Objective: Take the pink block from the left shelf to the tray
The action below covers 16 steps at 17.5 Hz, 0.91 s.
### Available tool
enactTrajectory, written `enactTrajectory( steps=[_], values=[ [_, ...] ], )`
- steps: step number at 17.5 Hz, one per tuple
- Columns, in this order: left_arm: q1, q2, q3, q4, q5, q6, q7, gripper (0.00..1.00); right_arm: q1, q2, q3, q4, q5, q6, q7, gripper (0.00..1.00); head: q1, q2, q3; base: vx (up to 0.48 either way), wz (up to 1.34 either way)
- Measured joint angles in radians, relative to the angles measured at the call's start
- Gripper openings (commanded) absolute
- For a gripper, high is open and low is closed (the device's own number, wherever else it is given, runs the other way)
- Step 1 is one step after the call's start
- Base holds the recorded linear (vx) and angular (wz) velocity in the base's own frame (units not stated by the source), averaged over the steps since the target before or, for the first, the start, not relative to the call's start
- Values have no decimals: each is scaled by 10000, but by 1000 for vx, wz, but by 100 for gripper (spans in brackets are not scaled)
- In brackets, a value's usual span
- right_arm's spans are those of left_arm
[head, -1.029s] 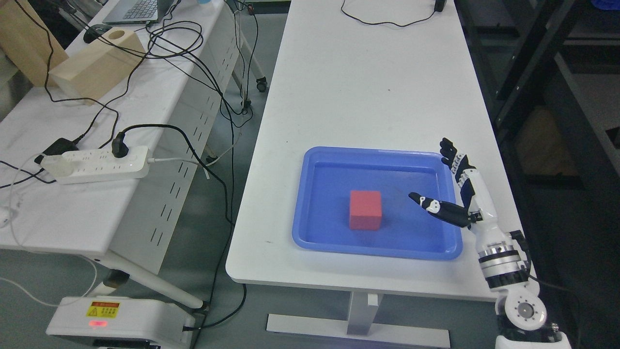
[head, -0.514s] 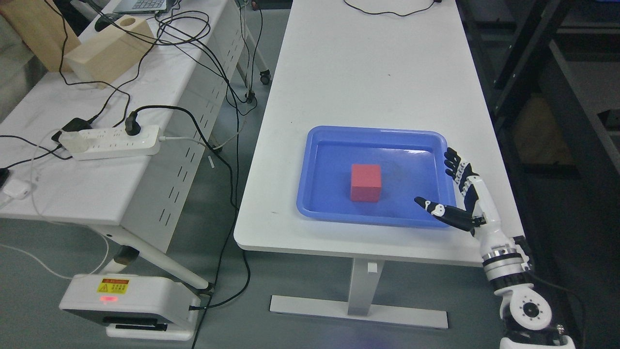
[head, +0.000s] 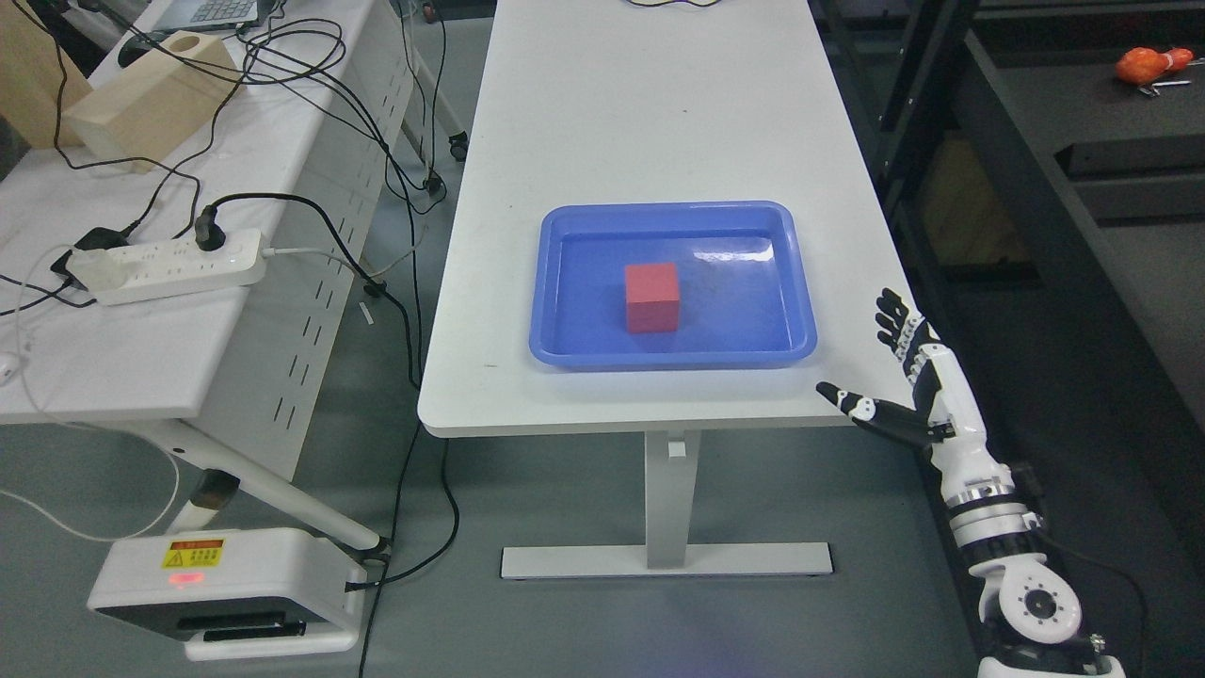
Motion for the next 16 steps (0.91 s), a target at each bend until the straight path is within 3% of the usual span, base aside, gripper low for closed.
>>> enactTrajectory(
  steps=[16],
  values=[
    [2,0,0,0,0,0,0,100,1,0,-46,3,-5,14,257,100,0,0,0,-117,65]
  ],
)
